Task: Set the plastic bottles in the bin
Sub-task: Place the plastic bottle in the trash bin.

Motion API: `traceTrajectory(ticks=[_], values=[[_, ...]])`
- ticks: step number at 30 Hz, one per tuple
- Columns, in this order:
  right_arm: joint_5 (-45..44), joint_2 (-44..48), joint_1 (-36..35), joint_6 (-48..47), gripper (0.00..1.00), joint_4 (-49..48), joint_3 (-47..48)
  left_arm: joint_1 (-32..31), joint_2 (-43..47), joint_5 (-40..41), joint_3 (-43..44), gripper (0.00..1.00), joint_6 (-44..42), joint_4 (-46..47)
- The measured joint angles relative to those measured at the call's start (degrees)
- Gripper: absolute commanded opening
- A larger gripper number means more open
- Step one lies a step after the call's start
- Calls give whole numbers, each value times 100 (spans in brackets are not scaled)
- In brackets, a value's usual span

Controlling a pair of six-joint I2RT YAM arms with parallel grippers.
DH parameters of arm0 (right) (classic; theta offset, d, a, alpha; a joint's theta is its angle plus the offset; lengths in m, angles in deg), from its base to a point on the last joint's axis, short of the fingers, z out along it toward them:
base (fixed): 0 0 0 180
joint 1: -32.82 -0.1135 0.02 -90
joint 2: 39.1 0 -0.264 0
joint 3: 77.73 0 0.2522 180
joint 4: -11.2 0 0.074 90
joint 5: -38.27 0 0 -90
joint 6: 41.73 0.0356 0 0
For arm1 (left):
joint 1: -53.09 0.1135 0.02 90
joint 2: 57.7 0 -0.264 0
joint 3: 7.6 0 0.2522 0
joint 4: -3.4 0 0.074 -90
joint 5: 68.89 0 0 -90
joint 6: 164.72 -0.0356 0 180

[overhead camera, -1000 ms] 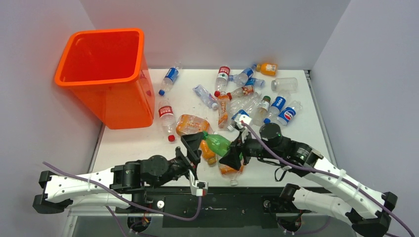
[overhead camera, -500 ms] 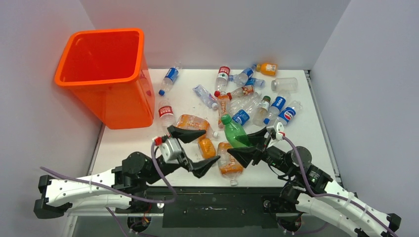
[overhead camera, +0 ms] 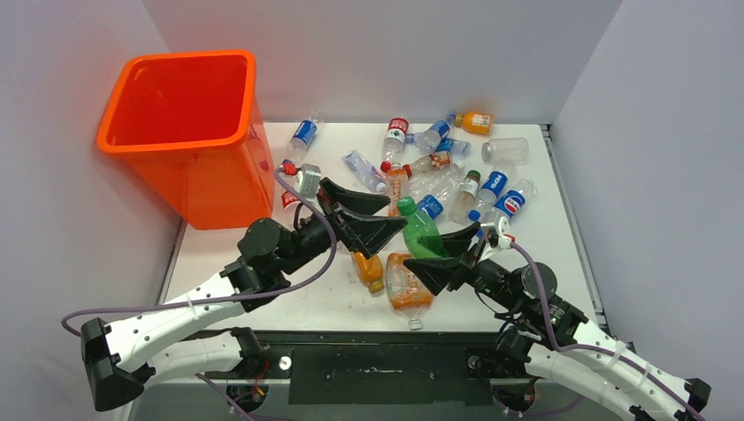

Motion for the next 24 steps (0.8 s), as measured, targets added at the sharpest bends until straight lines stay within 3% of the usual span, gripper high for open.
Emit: traceTrajectory(ticks=[4,10,15,17,20,21,22,24], values=[[0,0,0,9,35,2,-22,59,-343,-369,155,66,341,11],[0,2,0,11,35,-33,-24,59,-682,-645,385,56,568,15],[28,0,0,11,38,-59,-37,59,-809,-739,505,20,623,15],[-2,0,0,48,46,-94,-48,83,-831,-785,553,4,538,0],[2,0,0,55,91,-118,-50,92,-861,-852,603,0,479,-4],[11,0,0,61,98,-118,-50,92,-863,-866,621,0,444,-33],[46,-2,0,94,91,-105,-50,90,-863,-879,649,0,409,-72],[98,-17,0,105,90,20,-22,87,-833,-857,734,0,234,-245]])
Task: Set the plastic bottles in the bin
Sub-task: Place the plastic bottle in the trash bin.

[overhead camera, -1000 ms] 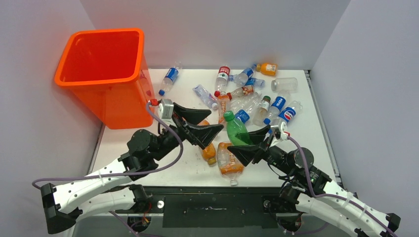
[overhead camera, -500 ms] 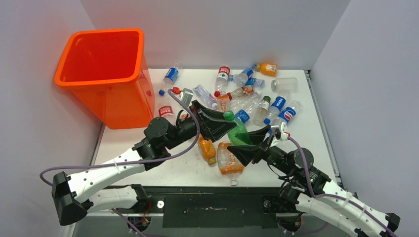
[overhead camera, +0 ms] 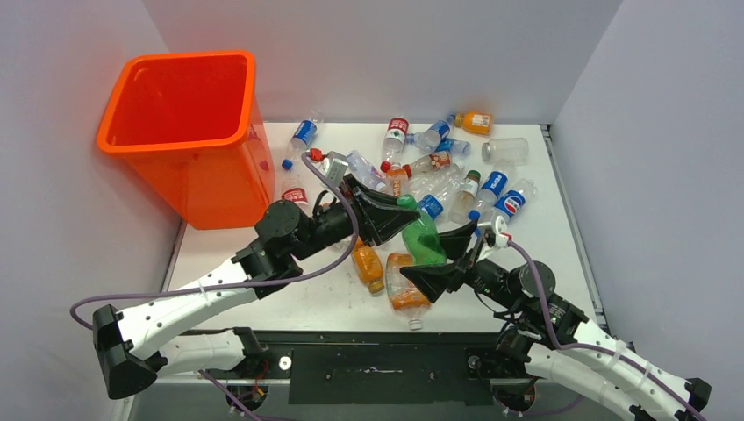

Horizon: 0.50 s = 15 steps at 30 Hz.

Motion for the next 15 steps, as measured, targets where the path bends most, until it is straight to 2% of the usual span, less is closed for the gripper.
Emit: traceTrajectory(ticks=[5,10,15], values=[[50,-44,0,35,90,656,481,46,380,640,616,0,-966,-1193],[-170,289,0,33,90,1110,804,168,901,2535,1808,0,-2363,-2251],[-798,833,0,61,90,1167,592,573,964,4634,2787,0,-3934,-2284]])
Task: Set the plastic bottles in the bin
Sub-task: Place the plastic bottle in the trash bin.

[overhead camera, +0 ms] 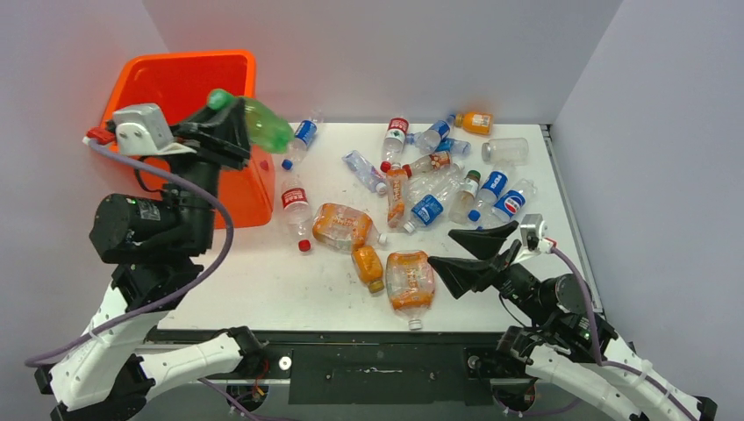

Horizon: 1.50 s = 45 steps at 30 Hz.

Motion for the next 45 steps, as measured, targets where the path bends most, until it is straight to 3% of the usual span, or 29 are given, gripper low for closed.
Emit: traceTrajectory(ticks=[5,12,13,14,16,18,20,24,29,33,39,45], values=[[-525,57,0,87,90,39,-295,1106,-341,890,426,0,-745,195],[-671,-181,0,282,90,28,-352,3440,-1742,597,1370,1,-249,-55],[-673,-214,0,295,90,28,-352,3692,-1915,555,1390,9,-127,-81],[-673,-243,0,302,90,26,-352,3893,-2083,546,1392,23,-37,-120],[-673,-284,0,304,90,22,-358,4170,-2415,564,1414,62,90,-195],[-673,-308,0,299,90,4,-382,4273,-2688,566,1425,85,151,-280],[-686,-348,0,297,90,-15,-393,4262,-2861,531,1434,99,229,-369],[-767,-442,0,293,90,-11,-398,3869,-2855,564,1458,96,129,-328],[-1196,-481,0,337,90,125,-398,2216,-2354,435,1449,96,-461,-138],[-1902,-625,0,503,90,557,-398,1008,-1537,-26,970,96,-487,-332],[-3001,-1268,0,1058,89,1488,-538,396,-605,-1224,-308,96,201,-1222],[-3014,-1810,61,1447,90,1644,-929,323,-369,-2465,-2669,96,901,-1637]])
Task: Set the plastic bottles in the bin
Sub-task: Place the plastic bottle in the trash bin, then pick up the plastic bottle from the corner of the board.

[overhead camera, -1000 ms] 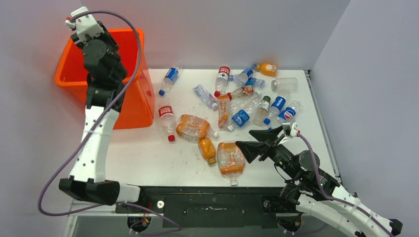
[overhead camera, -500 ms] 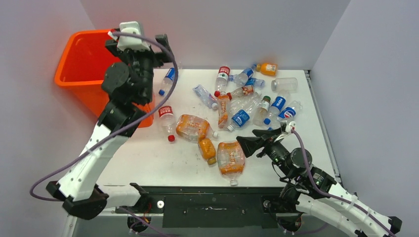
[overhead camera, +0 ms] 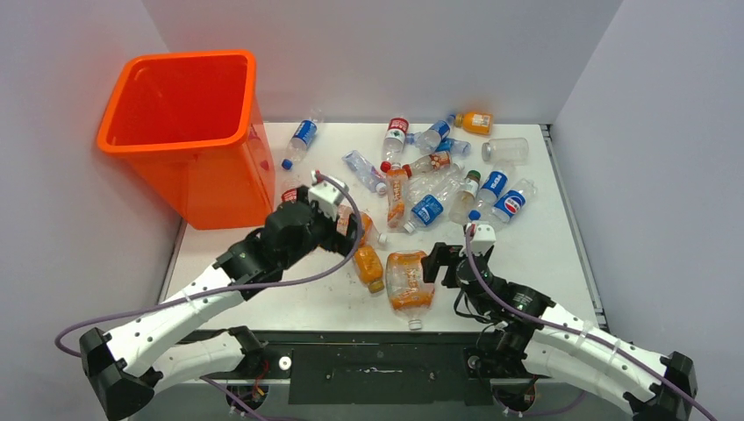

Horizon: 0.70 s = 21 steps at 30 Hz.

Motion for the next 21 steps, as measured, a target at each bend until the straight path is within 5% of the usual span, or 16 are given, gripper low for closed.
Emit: traceTrajectory(ticks=[7,14,21], values=[[675,-111,15,553,90,-605,-990,0,1023,-334,-1755,96,570,120],[940,308,42,966,90,-767,-1346,0,1779,-671,-1880,96,817,798],[979,614,42,1429,90,-986,-1703,-74,1497,-1086,-1847,96,748,756]])
